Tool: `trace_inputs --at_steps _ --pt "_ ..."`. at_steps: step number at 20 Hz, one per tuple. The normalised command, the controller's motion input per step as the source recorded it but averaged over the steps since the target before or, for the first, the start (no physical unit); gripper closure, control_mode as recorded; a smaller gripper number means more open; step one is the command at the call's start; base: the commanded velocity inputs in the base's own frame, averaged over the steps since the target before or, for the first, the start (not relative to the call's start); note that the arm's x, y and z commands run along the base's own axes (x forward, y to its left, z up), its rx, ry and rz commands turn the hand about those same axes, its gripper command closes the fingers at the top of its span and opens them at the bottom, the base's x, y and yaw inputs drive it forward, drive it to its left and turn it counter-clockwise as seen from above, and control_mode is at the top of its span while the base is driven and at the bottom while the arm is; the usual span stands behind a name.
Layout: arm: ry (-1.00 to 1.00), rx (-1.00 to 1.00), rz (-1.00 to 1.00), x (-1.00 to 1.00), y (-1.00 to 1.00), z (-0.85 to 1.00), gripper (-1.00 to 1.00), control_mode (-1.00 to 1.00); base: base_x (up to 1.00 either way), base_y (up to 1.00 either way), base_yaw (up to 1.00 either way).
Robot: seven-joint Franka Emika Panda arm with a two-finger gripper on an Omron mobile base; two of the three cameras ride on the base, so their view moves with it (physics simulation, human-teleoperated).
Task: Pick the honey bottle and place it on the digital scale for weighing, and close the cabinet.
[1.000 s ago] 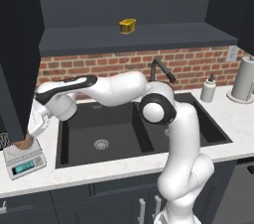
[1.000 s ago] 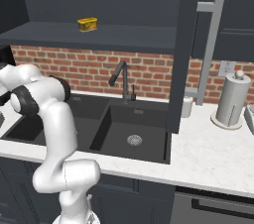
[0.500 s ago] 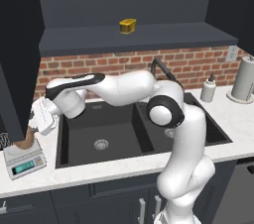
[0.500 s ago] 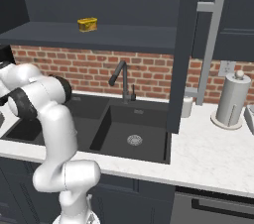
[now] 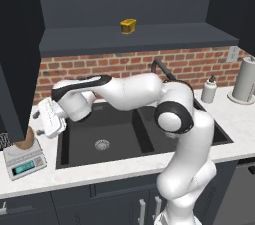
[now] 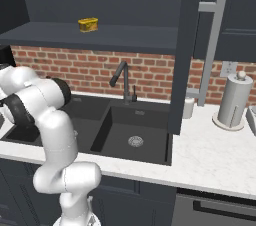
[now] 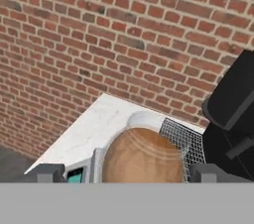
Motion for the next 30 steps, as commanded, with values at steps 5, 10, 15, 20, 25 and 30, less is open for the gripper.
trace_inputs --at_steps 5,10,15,20,25,30 --pt "-0.51 0.01 -0.07 -0.58 -0.02 0.42 -1.00 -1.00 0.00 0.00 0.00" --pt "-0.51 0.03 -0.11 -0.56 0.00 0.65 -1.00 -1.00 0.00 0.00 0.00" --pt "-0.31 0.14 -0.12 -0.56 -0.25 0.61 -1.00 -1.00 0.00 0.00 0.00" --pt "-0.23 0.07 -0.07 -0.56 -0.83 0.36 -1.00 -1.00 0.00 0.00 0.00" --pt "-0.29 0.00 -0.06 -0.59 -1.00 0.17 -1.00 -1.00 0.00 0.00 0.00" --pt "-0.30 0.00 -0.07 -0.36 -0.98 0.35 -1.00 -1.00 0.00 0.00 0.00"
